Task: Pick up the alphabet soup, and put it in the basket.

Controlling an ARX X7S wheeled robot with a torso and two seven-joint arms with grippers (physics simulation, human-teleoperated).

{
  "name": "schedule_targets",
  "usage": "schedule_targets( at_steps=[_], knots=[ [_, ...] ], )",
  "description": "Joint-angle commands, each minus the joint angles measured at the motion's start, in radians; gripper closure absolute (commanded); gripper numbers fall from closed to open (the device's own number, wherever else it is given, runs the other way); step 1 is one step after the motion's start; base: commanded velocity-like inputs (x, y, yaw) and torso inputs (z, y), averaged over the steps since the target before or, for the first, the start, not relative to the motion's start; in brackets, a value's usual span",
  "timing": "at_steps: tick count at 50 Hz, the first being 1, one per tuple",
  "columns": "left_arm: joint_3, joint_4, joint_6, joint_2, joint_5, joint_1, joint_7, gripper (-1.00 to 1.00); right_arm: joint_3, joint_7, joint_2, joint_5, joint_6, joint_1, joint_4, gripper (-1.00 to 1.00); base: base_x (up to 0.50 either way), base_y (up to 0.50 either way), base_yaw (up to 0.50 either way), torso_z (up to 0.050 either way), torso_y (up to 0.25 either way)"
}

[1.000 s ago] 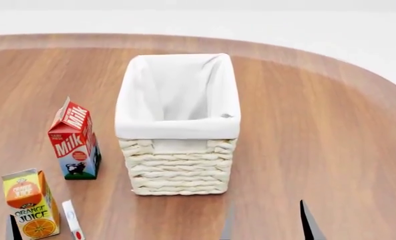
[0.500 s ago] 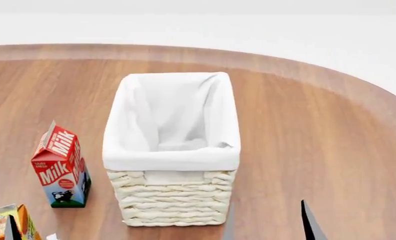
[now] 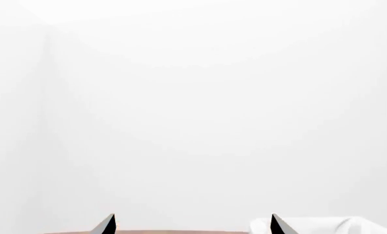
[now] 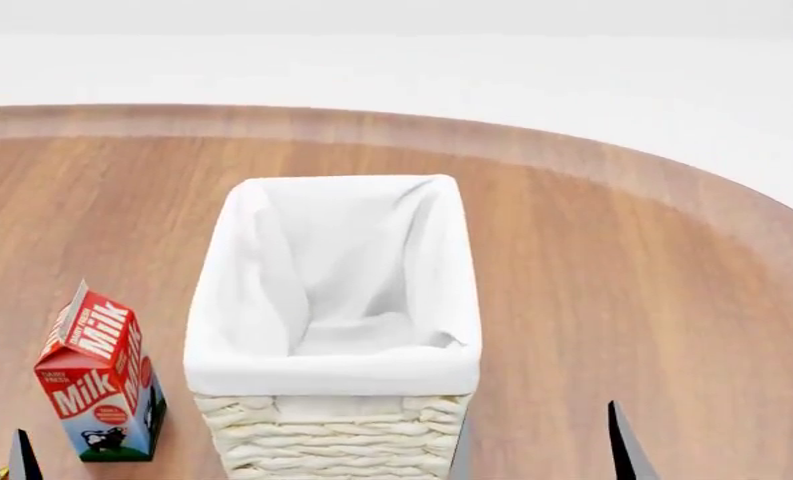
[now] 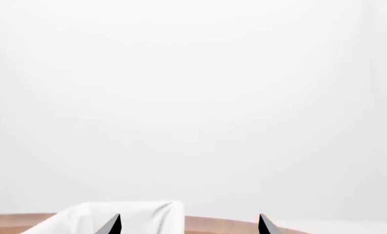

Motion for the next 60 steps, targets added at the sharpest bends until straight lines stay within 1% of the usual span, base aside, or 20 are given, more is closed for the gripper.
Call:
schedule_targets(
  at_steps=[1,12,20,25,27,31,35,38,45,46,49,54,58,59,60],
  knots=[
    [0.004,-0.003,0.004,-0.003,0.0,-0.002,-0.004,-1.0,-0.002,-0.003,0.003,0.01,-0.021,-0.001,0.007,-1.0,0.0,0.0,0.0,0.0,0.0],
    [0.006,-0.006,-0.001,-0.008,-0.004,-0.006,-0.007,-1.0,-0.004,0.003,0.007,0.01,0.007,0.014,0.02,-1.0,0.0,0.0,0.0,0.0,0.0],
    [0.01,-0.024,-0.011,-0.011,-0.011,-0.02,-0.004,-1.0,0.058,0.019,0.064,0.044,0.044,-0.001,-0.008,-1.0,0.0,0.0,0.0,0.0,0.0],
    [0.01,-0.022,-0.012,-0.014,-0.015,-0.019,-0.004,-1.0,0.046,-0.066,0.141,0.098,0.071,-0.012,0.004,-1.0,0.0,0.0,0.0,0.0,0.0],
    [0.011,-0.027,-0.012,-0.013,-0.015,-0.022,-0.006,-1.0,0.056,-0.09,0.165,0.09,0.022,-0.025,0.032,-1.0,0.0,0.0,0.0,0.0,0.0],
    [0.014,-0.033,-0.011,-0.011,-0.012,-0.025,-0.008,-1.0,0.084,-0.131,0.202,0.156,-0.023,-0.051,0.038,-1.0,0.0,0.0,0.0,0.0,0.0],
    [0.016,-0.035,-0.01,-0.011,-0.01,-0.026,-0.01,-1.0,0.086,-0.231,0.255,0.295,-0.051,-0.072,0.026,-1.0,0.0,0.0,0.0,0.0,0.0],
    [0.016,-0.034,-0.011,-0.011,-0.011,-0.027,-0.012,-1.0,0.08,-0.28,0.277,0.36,-0.051,-0.071,0.03,-1.0,0.0,0.0,0.0,0.0,0.0],
    [0.017,-0.03,-0.016,-0.012,-0.011,-0.028,-0.016,-1.0,0.07,-0.355,0.31,0.435,-0.057,-0.083,0.035,-1.0,0.0,0.0,0.0,0.0,0.0],
    [0.017,-0.033,-0.016,-0.012,-0.012,-0.029,-0.016,-1.0,0.055,-0.39,0.328,0.452,-0.052,-0.088,0.029,-1.0,0.0,0.0,0.0,0.0,0.0],
    [0.017,-0.033,-0.015,-0.013,-0.011,-0.029,-0.018,-1.0,0.034,-0.442,0.347,0.473,-0.055,-0.097,0.02,-1.0,0.0,0.0,0.0,0.0,0.0],
    [0.017,-0.032,-0.012,-0.015,-0.011,-0.026,-0.021,-1.0,0.006,-0.453,0.348,0.444,-0.031,-0.085,0.029,-1.0,0.0,0.0,0.0,0.0,0.0],
    [0.017,-0.031,-0.01,-0.018,-0.013,-0.024,-0.021,-1.0,-0.03,-0.519,0.363,0.454,-0.034,-0.091,0.023,-1.0,0.0,0.0,0.0,0.0,0.0],
    [0.017,-0.031,-0.009,-0.018,-0.012,-0.024,-0.022,-1.0,-0.055,-0.56,0.374,0.452,-0.033,-0.095,0.016,-1.0,0.0,0.0,0.0,0.0,0.0],
    [0.017,-0.031,-0.009,-0.018,-0.012,-0.024,-0.022,-1.0,-0.055,-0.56,0.374,0.453,-0.033,-0.095,0.016,-1.0,0.0,0.0,0.0,0.0,0.0]
  ],
)
